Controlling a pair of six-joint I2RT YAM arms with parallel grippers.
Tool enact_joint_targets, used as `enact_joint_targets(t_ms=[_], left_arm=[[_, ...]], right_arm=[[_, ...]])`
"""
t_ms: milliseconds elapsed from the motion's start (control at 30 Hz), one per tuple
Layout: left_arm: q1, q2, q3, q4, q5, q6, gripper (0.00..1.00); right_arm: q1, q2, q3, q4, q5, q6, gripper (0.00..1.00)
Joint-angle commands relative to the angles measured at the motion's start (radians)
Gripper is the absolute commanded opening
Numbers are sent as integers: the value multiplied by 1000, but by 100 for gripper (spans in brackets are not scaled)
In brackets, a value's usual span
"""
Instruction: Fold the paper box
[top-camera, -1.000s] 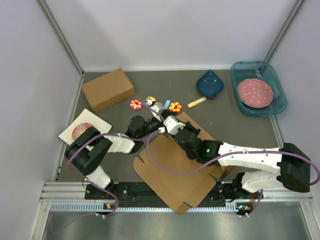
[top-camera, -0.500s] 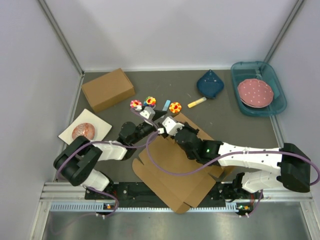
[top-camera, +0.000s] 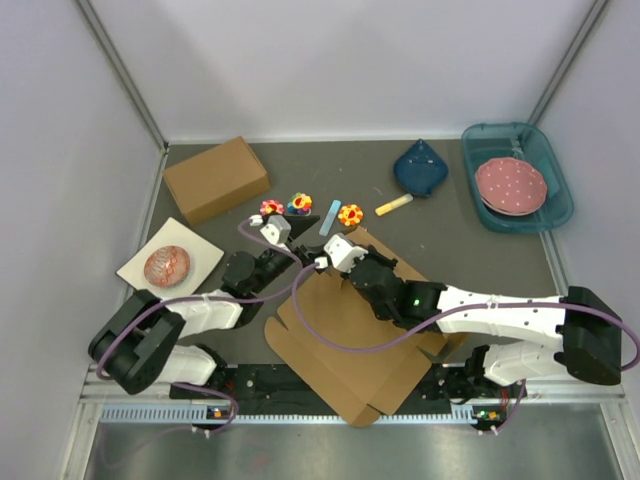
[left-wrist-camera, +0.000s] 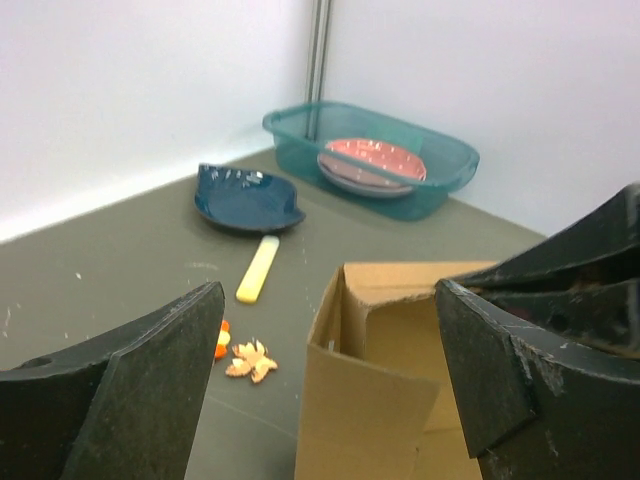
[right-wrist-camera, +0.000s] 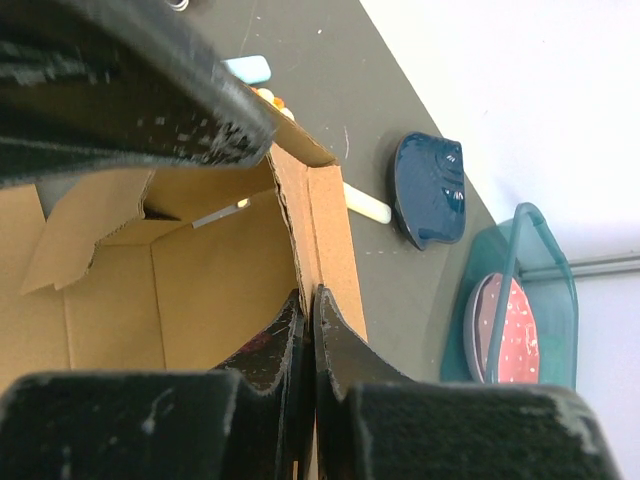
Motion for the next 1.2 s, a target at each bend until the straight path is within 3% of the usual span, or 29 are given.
enact_joint_targets(t_ms=[0,100,133,300,567,733,1167], left_arm=[[5,-81,1,386,-5,-6,92],[5,-136,-5,307,-59,37,93],[5,-150,-9,208,-89,66,93],[5,-178,-51,23,-302,98,92],[5,-27,-120,162,-240,57,91],[5,103,-140,334,-214,55,91],[5,189,-65,388,-102,-15,95]], right_arm=[[21,56,-50,-109,-224,122,0],[20,59,-51,-108,-222,122,0],[21,57,-53,-108,-220,122,0],[20,49,-56,-108,-222,122,0],[26,130,-44,-114,-168,110,0],[37,169,-34,-126,-118,109,0],[40,180,-24,-134,-144,115,0]])
